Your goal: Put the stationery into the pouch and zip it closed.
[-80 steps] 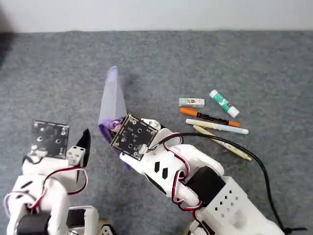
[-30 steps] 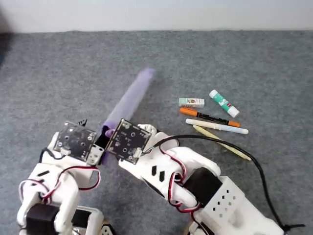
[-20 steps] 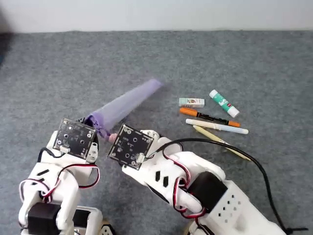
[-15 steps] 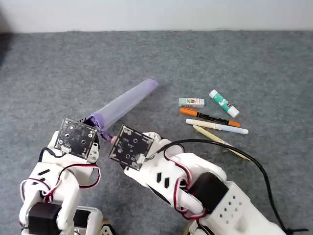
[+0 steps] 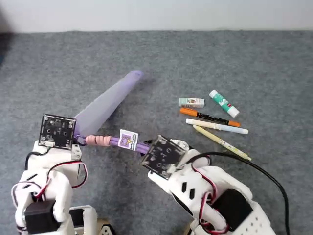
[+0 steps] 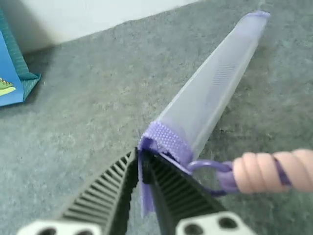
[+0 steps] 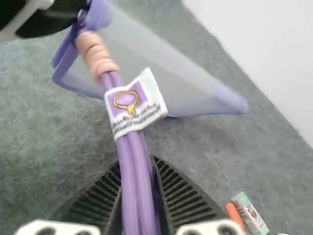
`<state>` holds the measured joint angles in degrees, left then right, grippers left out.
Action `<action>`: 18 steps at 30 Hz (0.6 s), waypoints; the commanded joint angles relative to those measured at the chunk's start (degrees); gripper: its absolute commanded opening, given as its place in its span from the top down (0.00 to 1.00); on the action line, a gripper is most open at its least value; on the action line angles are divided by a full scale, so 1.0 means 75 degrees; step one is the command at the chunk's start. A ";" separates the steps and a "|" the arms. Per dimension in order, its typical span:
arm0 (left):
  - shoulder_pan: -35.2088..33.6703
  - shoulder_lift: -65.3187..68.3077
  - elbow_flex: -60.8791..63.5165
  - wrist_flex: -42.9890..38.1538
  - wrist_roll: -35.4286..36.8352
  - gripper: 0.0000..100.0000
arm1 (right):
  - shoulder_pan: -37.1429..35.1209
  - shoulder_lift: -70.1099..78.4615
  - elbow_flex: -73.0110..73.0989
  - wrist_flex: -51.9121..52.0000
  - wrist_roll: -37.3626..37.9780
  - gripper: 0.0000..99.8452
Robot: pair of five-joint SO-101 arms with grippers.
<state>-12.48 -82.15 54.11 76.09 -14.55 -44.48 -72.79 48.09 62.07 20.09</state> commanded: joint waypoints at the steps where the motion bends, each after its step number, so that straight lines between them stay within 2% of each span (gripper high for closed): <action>1: -0.0082 0.0082 -0.0018 0.0047 -0.0059 0.99 | 0.0111 -0.0170 -0.0023 -0.0018 0.0082 0.99; 6: -0.0188 0.0762 0.0205 0.0340 -0.0059 0.99 | 0.0111 -0.0217 0.0141 -0.0018 -0.0023 0.99; 12: -0.0633 0.2930 -0.0299 0.0352 -0.0059 0.99 | 0.0111 -0.0170 0.0527 -0.0229 -0.1137 0.99; 18: -0.0703 0.4325 -0.1014 0.0352 -0.0035 0.99 | 0.0111 -0.0170 0.0738 -0.0545 -0.1207 0.99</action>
<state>-17.58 -52.97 50.86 78.46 -14.37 -44.22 -73.32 53.71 59.52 11.82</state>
